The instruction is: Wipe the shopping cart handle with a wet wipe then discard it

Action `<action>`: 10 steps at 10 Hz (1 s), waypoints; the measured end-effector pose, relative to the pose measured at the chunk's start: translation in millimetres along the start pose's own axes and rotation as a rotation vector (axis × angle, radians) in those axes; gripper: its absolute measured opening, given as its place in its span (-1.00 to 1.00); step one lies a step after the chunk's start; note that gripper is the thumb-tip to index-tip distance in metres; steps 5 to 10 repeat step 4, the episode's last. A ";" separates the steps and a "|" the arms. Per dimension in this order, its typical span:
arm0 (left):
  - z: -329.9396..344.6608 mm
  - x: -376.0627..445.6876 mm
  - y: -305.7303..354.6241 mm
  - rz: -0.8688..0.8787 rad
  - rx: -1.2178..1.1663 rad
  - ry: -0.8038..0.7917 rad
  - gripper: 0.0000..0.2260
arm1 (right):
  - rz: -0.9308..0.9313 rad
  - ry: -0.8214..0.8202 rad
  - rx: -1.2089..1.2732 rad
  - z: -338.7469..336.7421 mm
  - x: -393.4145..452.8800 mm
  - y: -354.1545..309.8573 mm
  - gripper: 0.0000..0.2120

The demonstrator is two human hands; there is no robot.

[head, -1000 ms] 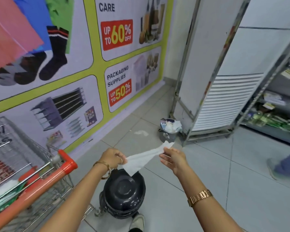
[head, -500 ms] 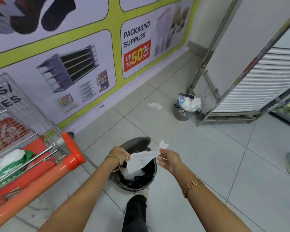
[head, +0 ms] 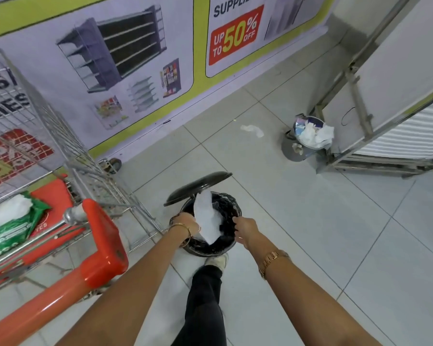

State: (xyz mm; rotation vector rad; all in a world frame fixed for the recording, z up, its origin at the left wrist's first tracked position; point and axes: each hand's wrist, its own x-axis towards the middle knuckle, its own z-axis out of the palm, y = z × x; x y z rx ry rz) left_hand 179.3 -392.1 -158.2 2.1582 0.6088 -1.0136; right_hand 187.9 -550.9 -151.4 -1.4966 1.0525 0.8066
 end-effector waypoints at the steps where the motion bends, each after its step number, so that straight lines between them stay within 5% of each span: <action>1: 1.6 -1.2 3.1 0.018 0.012 -0.006 -0.85 | -0.009 0.009 -0.004 -2.7 -2.0 -3.7 -0.89; 3: 7.4 -12.1 7.8 0.076 0.068 0.010 -0.80 | -0.072 0.008 0.016 -11.2 -10.3 -3.9 -0.95; 4: 3.3 -20.0 15.9 0.107 0.083 0.117 -0.72 | -0.191 -0.010 -0.021 -17.7 -19.9 -9.0 -0.82; 10: 3.3 -20.0 15.9 0.107 0.083 0.117 -0.72 | -0.191 -0.010 -0.021 -17.7 -19.9 -9.0 -0.82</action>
